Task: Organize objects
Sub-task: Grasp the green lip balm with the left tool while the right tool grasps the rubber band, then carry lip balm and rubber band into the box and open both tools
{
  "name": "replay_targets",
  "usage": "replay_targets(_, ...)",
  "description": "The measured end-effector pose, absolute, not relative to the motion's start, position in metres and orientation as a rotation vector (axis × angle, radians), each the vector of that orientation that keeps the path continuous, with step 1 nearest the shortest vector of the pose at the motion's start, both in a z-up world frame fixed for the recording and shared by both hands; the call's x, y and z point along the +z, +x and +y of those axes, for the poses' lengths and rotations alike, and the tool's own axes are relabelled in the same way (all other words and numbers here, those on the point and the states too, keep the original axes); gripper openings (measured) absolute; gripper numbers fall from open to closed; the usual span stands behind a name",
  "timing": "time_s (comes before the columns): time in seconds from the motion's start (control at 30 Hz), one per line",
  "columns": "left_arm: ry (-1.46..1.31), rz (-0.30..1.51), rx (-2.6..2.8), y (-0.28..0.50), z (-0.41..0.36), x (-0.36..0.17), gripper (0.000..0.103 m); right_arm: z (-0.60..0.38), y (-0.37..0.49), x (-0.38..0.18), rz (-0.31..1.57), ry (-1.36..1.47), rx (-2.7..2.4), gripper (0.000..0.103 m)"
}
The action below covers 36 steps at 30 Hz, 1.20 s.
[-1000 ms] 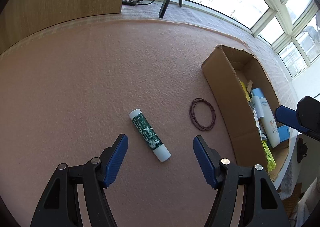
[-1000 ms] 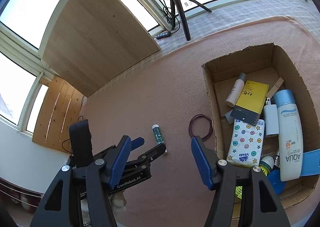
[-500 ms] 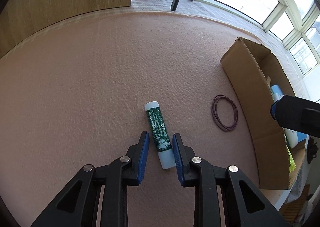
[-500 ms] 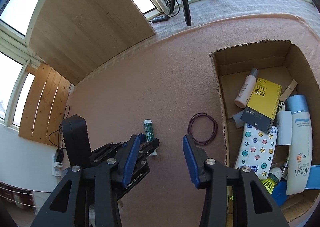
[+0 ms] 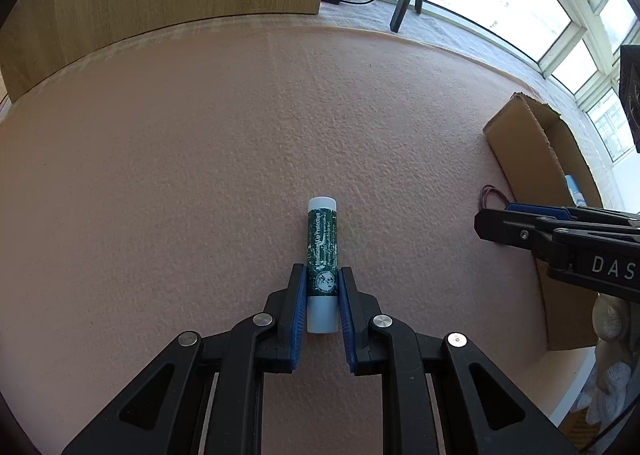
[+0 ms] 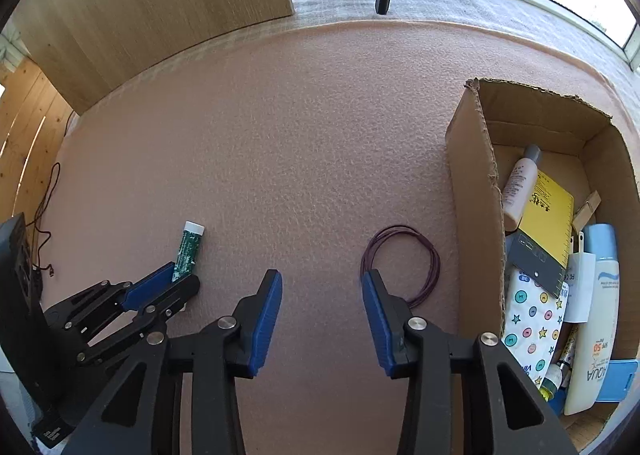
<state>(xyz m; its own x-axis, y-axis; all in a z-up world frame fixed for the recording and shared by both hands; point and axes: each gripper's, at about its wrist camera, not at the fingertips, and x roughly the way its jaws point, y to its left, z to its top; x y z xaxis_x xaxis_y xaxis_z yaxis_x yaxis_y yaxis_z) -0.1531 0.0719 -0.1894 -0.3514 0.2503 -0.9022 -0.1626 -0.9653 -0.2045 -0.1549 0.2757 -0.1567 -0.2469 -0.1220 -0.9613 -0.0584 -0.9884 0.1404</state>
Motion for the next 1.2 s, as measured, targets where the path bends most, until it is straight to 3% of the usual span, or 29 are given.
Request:
replay_targets(0.47,-1.623,-0.194,2.399,-0.152,0.041,-0.192,0.017,0.279,-0.163,-0.179,-0.088,1.95,-2.464,0.037)
replay_targets(0.57,-1.623,-0.205,2.395,-0.151,0.04,-0.193,0.017,0.276,-0.161,-0.178,-0.062,1.933,-2.453,0.029)
replay_targets(0.6,-1.622,-0.21,2.394,-0.151,0.04,-0.193,0.017,0.277,-0.16,-0.177,-0.065,1.933,-2.447,0.023)
replay_targets(0.63,-1.622,-0.217,2.393,-0.151,0.039,-0.193,0.017,0.278,-0.16,-0.177,-0.072,1.931,-2.437,0.012)
replay_targets(0.7,-1.621,-0.224,2.391,-0.151,0.037,-0.193,0.017,0.28,-0.158,-0.177,-0.114,1.929,-2.407,0.003)
replay_targets(1.2,-1.604,-0.3,2.397,-0.142,0.024,-0.185,0.016,0.293,-0.132,-0.145,-0.406,1.776,-2.388,0.002)
